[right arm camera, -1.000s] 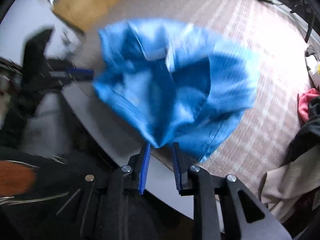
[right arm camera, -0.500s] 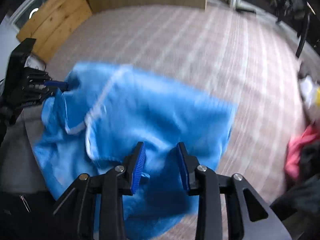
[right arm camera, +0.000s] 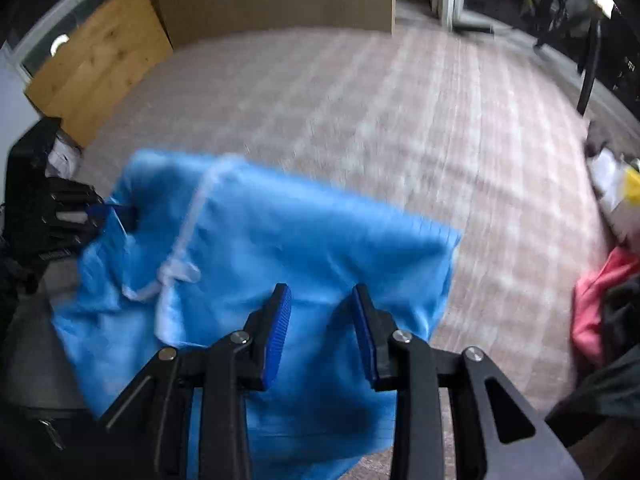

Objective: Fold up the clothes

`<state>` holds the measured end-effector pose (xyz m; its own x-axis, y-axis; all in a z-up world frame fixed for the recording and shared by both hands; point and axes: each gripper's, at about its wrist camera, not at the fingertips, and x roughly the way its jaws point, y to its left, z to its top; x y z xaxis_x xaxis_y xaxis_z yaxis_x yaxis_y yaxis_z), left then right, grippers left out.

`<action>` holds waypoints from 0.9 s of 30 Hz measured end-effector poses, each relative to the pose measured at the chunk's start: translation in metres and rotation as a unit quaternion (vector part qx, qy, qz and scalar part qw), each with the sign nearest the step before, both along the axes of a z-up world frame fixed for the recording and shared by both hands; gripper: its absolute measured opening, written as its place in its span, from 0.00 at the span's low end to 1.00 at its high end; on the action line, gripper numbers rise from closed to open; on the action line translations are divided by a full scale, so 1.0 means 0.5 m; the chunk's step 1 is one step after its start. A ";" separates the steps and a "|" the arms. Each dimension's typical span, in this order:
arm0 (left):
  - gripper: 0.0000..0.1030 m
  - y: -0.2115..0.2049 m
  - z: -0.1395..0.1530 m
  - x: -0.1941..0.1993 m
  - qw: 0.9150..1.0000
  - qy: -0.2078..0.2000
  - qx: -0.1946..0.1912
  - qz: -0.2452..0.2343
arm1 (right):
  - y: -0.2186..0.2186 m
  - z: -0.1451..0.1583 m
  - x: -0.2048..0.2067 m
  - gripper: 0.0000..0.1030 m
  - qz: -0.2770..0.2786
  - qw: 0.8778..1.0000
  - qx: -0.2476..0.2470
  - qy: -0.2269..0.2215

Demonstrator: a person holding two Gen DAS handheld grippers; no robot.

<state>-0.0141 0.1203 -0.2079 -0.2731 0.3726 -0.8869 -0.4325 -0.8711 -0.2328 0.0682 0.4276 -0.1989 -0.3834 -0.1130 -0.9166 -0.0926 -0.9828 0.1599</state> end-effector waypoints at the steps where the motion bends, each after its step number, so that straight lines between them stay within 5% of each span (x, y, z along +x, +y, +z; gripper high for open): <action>1: 0.12 -0.006 0.003 0.003 1.000 -0.002 0.003 0.004 | -0.002 -0.007 0.011 0.29 0.003 1.000 0.007 0.008; 5: 0.10 -0.055 0.076 0.032 0.999 0.008 0.004 0.054 | 0.019 0.025 0.052 0.29 -0.022 1.000 -0.007 0.019; 9: 0.12 -0.094 0.138 0.070 0.995 0.033 0.056 0.077 | 0.058 0.082 0.113 0.29 -0.054 0.996 -0.048 0.060; 16: 0.11 -0.055 0.013 0.089 0.998 -0.011 0.000 0.059 | 0.025 0.015 0.127 0.29 0.001 0.999 -0.022 -0.024; 20: 0.10 -0.082 0.043 0.112 0.995 -0.027 0.006 0.092 | 0.061 0.017 0.188 0.30 -0.017 0.998 -0.013 -0.053; 22: 0.22 -0.104 0.076 0.124 0.992 -0.021 0.023 0.123 | 0.098 0.054 0.216 0.32 -0.056 0.998 -0.034 -0.024; 25: 0.45 -0.134 0.100 0.115 0.979 -0.021 0.069 0.193 | 0.145 0.094 0.228 0.60 -0.114 0.991 -0.064 0.022; 27: 0.45 -0.131 0.089 0.093 0.971 -0.033 0.095 0.216 | 0.141 0.091 0.214 0.66 -0.126 0.991 -0.046 0.029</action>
<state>0.0322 0.0548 -0.1633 -0.3846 0.3952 -0.8342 -0.0145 -0.9062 -0.4226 0.1753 0.4983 -0.1536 -0.4625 -0.0896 -0.8821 -0.3205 -0.9107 0.2606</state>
